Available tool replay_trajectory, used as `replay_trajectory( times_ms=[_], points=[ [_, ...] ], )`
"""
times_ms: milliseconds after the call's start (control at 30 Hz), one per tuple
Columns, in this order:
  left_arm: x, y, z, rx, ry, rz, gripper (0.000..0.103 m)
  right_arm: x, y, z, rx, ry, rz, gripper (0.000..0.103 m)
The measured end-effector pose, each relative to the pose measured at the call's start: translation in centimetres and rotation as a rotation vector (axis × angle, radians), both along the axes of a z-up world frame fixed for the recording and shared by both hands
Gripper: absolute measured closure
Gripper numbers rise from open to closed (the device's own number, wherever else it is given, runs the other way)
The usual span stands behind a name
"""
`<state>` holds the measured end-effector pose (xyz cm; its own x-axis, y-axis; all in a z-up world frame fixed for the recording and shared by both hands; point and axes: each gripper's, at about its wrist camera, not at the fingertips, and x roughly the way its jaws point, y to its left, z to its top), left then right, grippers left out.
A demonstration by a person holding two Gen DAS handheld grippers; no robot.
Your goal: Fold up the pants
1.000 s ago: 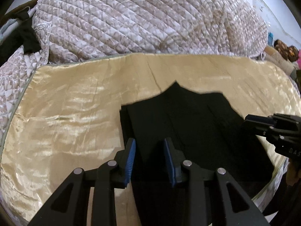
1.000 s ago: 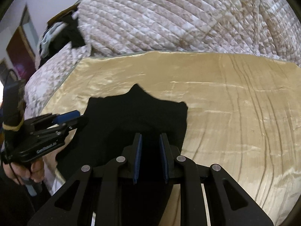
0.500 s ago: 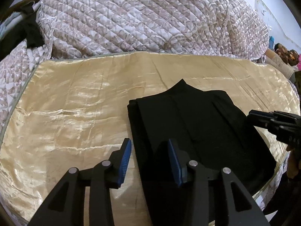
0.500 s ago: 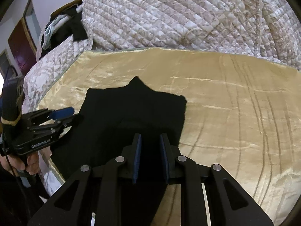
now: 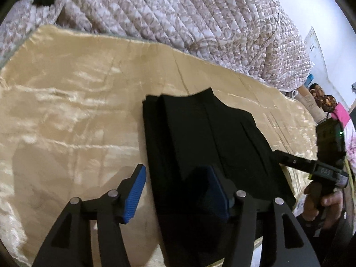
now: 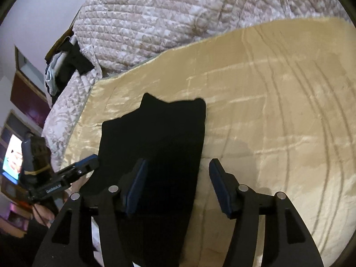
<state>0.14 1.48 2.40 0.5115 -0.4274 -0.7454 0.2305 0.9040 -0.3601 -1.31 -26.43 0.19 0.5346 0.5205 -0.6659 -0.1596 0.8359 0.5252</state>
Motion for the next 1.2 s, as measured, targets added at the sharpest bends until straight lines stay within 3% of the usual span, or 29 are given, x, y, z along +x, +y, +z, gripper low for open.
replay_trajectory(
  times_ms=[333, 533, 667, 700, 800, 933, 1200],
  points=[
    [0.9, -0.8, -0.9, -0.039, 0.004, -0.005, 0.032, 0.1, 1.5, -1.0, 0.057, 0.043, 0.092, 0.043],
    [1.6, -1.3, -1.0, -0.035, -0.018, 0.009, 0.029, 1.3, 1.8, -1.3, 0.08, 0.036, 0.06, 0.043],
    [0.5, -1.2, -0.9, -0.03, -0.015, 0.02, 0.038, 0.9, 1.8, -1.2, 0.086, 0.039, 0.044, 0.046],
    [0.2, -1.2, -0.7, -0.022, -0.016, 0.022, 0.045, 0.6, 1.9, -1.1, 0.088, 0.041, 0.051, 0.047],
    [-0.2, -1.5, -0.4, 0.014, -0.032, 0.025, 0.053, 0.0, 1.9, -1.0, 0.081, 0.039, 0.059, 0.056],
    [-0.2, -2.1, -0.2, 0.036, -0.039, 0.039, 0.057, 0.4, 1.7, -1.3, 0.083, 0.044, 0.048, 0.062],
    [-0.3, -2.8, 0.3, 0.086, -0.068, 0.039, 0.062, 0.8, 2.1, -1.4, 0.076, 0.038, 0.045, 0.063]
  ],
)
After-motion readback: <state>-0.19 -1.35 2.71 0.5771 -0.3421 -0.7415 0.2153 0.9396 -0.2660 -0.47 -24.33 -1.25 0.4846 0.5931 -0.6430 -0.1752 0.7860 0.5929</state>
